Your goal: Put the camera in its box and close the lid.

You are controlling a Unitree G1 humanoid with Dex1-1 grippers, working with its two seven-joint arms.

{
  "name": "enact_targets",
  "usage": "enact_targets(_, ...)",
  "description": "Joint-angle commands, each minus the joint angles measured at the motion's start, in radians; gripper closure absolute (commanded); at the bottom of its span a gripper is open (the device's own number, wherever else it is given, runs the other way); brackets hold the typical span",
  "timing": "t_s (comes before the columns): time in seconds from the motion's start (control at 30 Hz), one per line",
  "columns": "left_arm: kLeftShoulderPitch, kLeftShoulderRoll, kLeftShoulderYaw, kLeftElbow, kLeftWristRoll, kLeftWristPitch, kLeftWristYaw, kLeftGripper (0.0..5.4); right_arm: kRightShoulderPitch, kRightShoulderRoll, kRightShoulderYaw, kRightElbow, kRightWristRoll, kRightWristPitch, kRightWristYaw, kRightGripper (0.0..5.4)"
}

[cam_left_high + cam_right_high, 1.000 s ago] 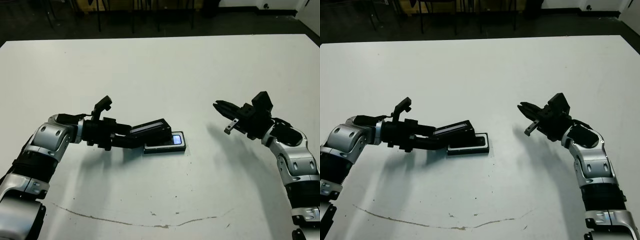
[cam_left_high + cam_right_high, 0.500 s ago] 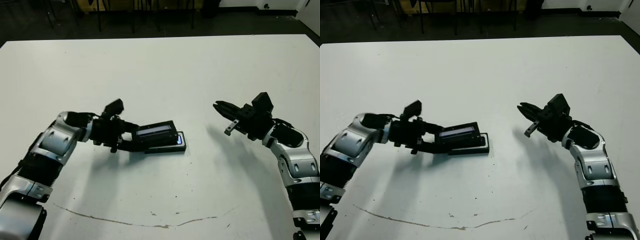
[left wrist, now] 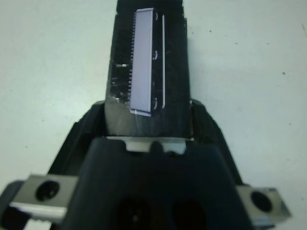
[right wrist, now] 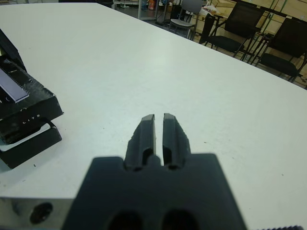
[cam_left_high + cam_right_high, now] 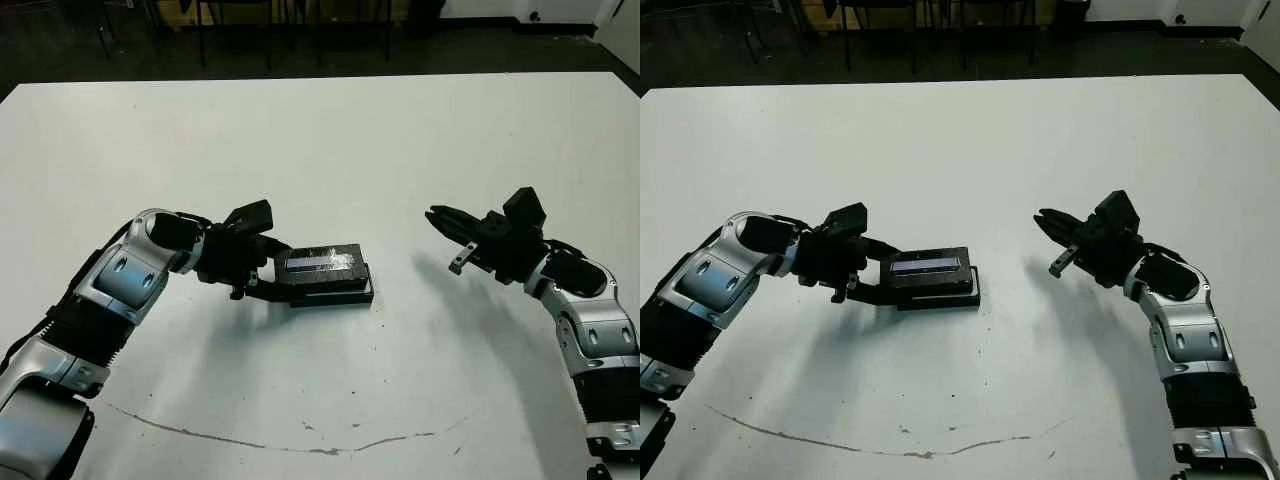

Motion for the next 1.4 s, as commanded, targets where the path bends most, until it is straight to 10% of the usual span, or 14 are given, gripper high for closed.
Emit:
enact_targets(0.03,0.047,0.022,-0.036,0.042,0.035,0.030,-0.011,2.68,0.014,-0.013,0.002,0.000,-0.005,0.022,0.000,5.40)
enact_targets(1.4,0.087,0.033,-0.002,0.005,-0.091,0.090,-0.154,2.68,0.009,-0.008,0.010,0.019,-0.014,0.048,0.012,5.40)
